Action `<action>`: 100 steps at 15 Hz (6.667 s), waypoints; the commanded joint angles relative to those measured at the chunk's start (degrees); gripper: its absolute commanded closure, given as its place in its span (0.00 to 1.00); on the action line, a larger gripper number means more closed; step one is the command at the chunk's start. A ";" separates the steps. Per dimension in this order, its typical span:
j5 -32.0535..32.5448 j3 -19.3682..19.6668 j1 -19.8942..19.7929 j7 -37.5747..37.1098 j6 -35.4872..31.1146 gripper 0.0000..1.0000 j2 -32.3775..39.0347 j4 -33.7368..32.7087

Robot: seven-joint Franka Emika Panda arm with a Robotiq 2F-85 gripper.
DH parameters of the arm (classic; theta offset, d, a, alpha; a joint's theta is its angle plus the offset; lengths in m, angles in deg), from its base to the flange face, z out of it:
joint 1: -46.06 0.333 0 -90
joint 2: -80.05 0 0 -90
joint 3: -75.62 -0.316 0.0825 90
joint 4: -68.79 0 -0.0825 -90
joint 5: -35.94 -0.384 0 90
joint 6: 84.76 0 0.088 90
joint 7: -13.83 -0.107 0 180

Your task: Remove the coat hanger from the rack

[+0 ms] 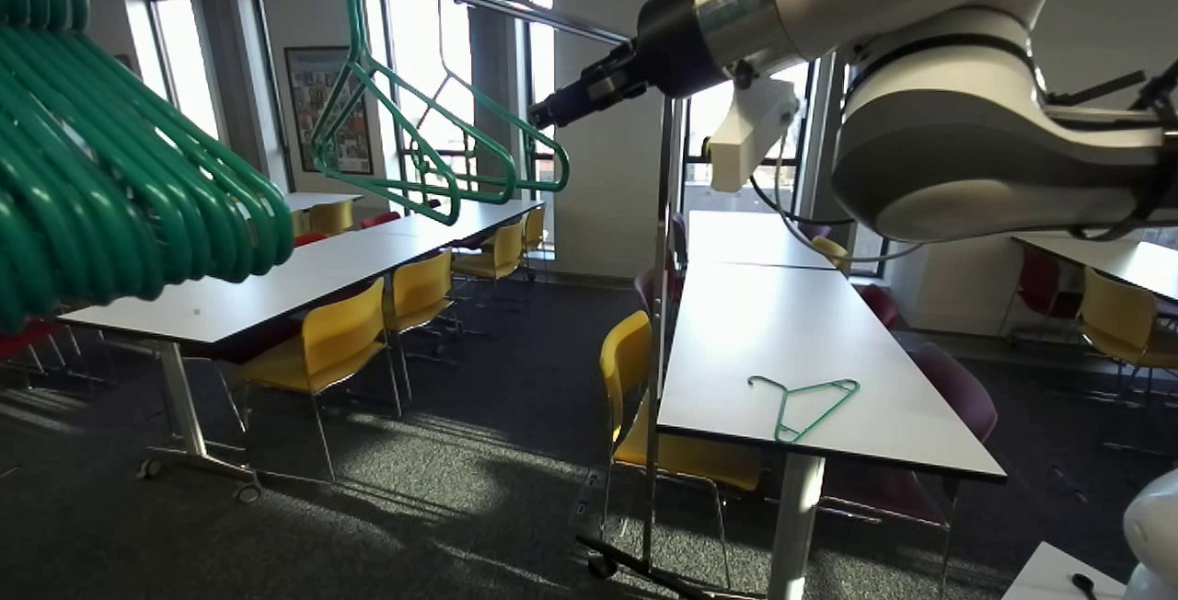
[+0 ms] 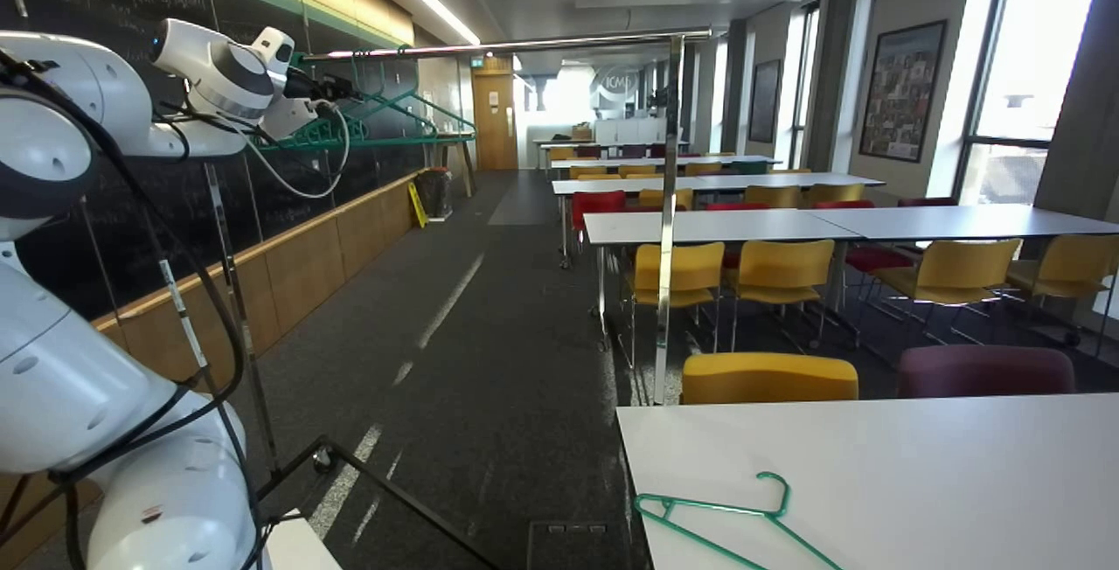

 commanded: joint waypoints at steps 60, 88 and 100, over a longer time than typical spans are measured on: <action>3.00 33.25 21.26 15.91 35.39 0.98 24.32 -21.79; -8.98 32.76 26.70 11.30 38.88 0.98 -24.28 27.16; 8.40 44.31 14.68 20.83 54.35 0.98 -42.46 48.25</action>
